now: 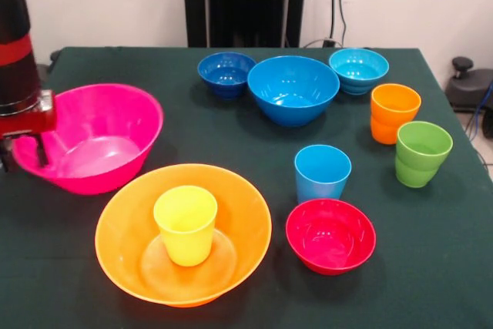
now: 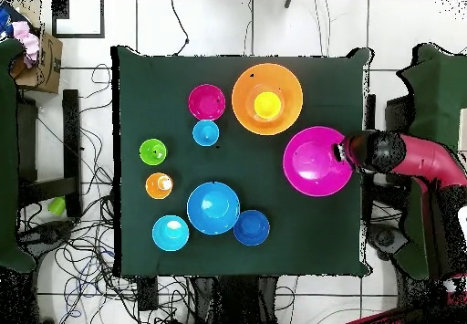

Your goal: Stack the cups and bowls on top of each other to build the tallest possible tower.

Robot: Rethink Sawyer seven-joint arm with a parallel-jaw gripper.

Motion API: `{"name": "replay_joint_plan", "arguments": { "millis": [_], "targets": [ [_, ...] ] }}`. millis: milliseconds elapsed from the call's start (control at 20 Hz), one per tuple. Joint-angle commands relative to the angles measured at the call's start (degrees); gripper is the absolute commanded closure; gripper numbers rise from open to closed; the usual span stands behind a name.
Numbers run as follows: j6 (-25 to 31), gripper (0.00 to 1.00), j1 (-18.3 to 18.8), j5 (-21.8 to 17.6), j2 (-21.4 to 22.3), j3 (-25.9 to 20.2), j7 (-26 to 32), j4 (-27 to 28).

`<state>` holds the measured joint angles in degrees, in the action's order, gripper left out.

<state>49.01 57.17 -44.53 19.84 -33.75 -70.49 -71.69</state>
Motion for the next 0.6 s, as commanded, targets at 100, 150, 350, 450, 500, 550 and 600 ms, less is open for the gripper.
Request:
{"name": "replay_joint_plan", "arguments": {
  "millis": [100, 150, 350, 450, 500, 550, 600],
  "targets": [
    [8.2, 1.00, 0.0, -2.2, -2.5, -2.2, 24.1, 9.4],
    [8.5, 1.00, 0.1, -2.2, -2.7, -2.2, 24.5, 10.1],
    [11.6, 1.00, 0.3, -2.6, -4.1, -1.7, 27.4, 15.1],
    [13.7, 1.00, 0.6, -2.5, -5.3, -2.1, 29.4, 18.1],
    [14.1, 1.00, 0.7, -2.5, -5.6, -2.2, 29.9, 19.1],
    [14.8, 1.00, 1.0, -2.7, -6.6, -2.5, 31.2, 21.3],
    [15.3, 1.00, 1.0, -2.8, -7.0, -2.7, 31.8, 22.4]
  ]
}}
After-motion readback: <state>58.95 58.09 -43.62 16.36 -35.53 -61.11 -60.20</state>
